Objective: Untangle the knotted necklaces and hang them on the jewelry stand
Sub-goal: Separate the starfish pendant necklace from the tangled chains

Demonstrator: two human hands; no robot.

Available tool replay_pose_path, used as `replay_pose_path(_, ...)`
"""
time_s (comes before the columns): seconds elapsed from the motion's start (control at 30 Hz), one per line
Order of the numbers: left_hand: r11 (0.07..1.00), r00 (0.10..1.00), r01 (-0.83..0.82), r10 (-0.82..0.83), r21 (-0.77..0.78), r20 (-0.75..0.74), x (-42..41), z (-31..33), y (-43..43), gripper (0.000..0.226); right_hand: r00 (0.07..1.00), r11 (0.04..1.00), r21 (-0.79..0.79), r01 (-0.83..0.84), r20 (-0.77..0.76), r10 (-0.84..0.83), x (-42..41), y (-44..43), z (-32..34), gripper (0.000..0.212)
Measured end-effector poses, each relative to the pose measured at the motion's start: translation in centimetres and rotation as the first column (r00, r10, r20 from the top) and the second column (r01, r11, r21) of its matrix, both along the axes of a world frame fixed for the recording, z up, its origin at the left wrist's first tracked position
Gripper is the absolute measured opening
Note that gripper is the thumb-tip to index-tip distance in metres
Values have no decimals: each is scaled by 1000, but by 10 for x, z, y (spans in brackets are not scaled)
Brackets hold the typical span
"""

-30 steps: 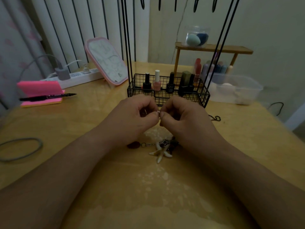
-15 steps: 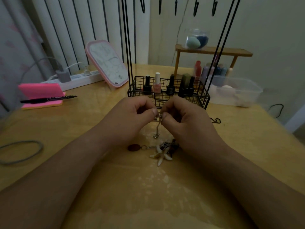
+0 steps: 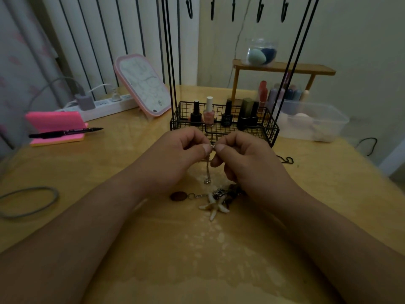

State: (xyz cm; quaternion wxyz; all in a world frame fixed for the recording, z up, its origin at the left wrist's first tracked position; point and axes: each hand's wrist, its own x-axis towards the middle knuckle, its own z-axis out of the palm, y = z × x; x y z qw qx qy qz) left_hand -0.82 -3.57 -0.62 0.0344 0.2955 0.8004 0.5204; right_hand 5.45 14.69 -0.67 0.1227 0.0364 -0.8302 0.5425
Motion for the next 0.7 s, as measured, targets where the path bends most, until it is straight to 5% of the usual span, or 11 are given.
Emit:
replay_pose_path(0.5,997,991,74,-78,37,113,7,4,1,18,997,990,138,-2,-79,13,2,3,0,6)
replay_pose_path(0.7,995,995,97,-98,33,31,2,2,1,12,991,990,132,44,-128,-27,0,5,0,7)
